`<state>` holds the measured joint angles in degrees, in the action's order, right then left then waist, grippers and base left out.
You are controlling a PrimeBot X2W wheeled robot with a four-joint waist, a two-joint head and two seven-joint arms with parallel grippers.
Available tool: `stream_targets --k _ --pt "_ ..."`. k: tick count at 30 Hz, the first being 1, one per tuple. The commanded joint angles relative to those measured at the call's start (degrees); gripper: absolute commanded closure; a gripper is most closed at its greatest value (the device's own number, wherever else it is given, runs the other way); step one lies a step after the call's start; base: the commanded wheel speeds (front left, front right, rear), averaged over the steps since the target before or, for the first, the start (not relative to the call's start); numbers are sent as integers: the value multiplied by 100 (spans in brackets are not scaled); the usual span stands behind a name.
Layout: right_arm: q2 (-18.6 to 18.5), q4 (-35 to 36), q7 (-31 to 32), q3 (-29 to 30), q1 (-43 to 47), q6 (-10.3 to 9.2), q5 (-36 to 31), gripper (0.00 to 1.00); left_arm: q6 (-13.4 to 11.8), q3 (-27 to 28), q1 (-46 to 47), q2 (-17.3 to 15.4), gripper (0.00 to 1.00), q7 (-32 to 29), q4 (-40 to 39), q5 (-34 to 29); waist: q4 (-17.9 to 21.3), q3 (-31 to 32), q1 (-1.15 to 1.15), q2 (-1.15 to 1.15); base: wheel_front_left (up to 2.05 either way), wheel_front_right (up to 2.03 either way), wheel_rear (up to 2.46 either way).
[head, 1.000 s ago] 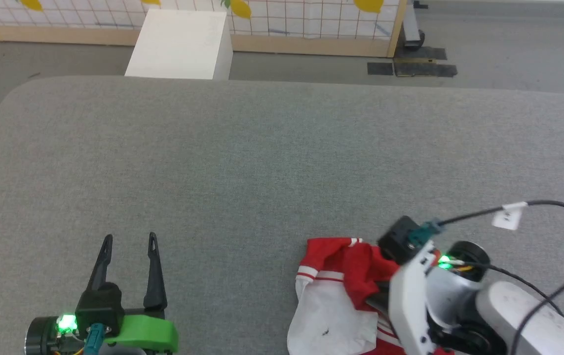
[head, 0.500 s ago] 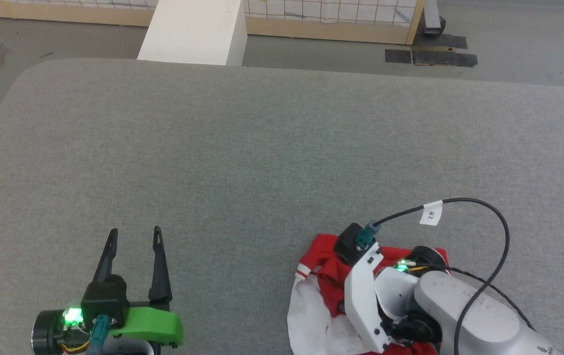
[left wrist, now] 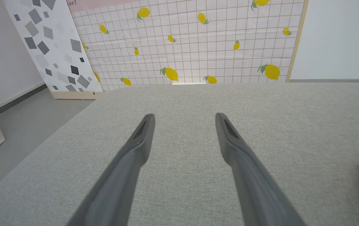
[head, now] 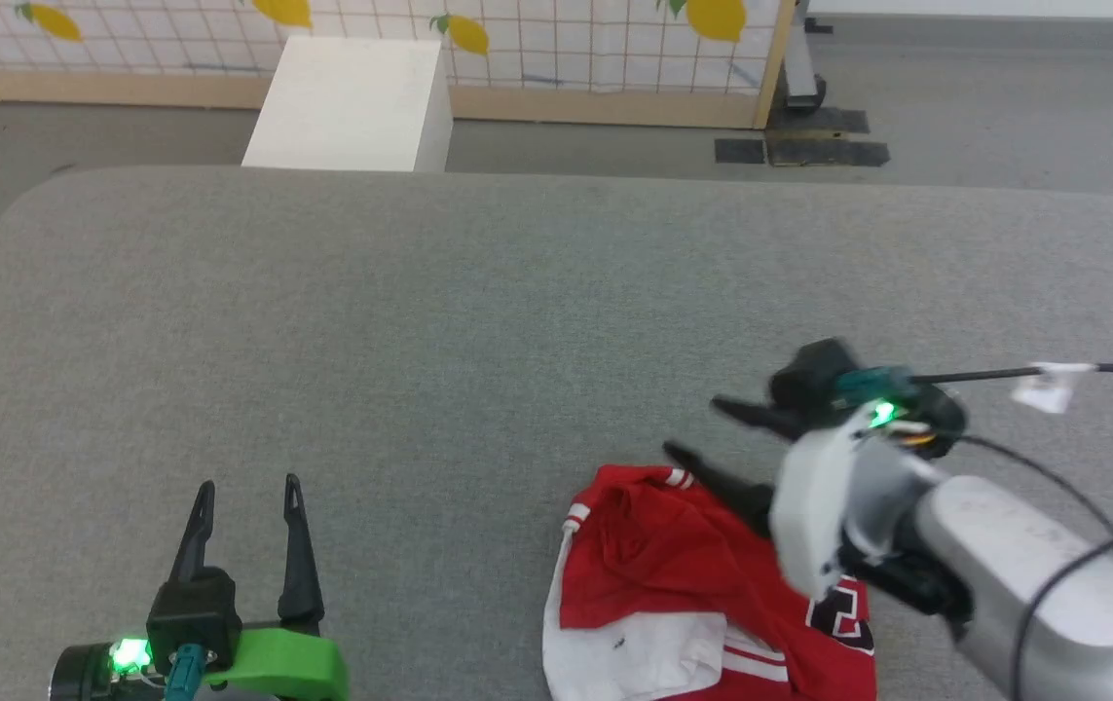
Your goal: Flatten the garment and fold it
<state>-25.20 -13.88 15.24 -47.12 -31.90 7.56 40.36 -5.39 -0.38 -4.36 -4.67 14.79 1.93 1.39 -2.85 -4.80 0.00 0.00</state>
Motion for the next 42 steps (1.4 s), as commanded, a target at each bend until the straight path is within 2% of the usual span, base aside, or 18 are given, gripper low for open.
stream_targets --k 1,4,7,14,20,26,32,42 --pt "-63 102 -193 292 187 -8 -170 0 -32 13 -73 28 0 21 -20 -41 103 98 0 0 0 0 0" --pt "-52 298 -616 1127 534 -8 -522 0 -31 6 -123 32 0 21 -31 -51 178 183 0 0 0 0 0" --pt "145 436 -1143 2020 905 -8 -926 0 -18 5 -160 30 0 21 -45 -50 235 254 0 0 0 0 0" --pt "1077 747 -2510 3861 1788 -8 -2258 0 10 -11 -144 38 0 21 -137 -35 343 406 0 0 0 0 0" --pt "1905 1100 -2975 4802 2398 -8 -3024 0 43 -56 -115 54 0 21 -166 -27 414 505 0 0 0 0 0" --pt "2205 1391 -3021 5119 3000 -8 -3049 0 73 -73 -125 61 0 21 -164 -27 435 556 0 0 0 0 0" --pt "2229 1399 -3023 5104 3417 -8 -2735 0 124 -61 -112 60 0 21 -111 -9 423 560 0 0 0 0 0" --pt "2231 1341 -3024 5087 3587 -8 -2702 0 155 -34 -94 57 0 21 -32 -26 386 583 0 0 0 0 0"
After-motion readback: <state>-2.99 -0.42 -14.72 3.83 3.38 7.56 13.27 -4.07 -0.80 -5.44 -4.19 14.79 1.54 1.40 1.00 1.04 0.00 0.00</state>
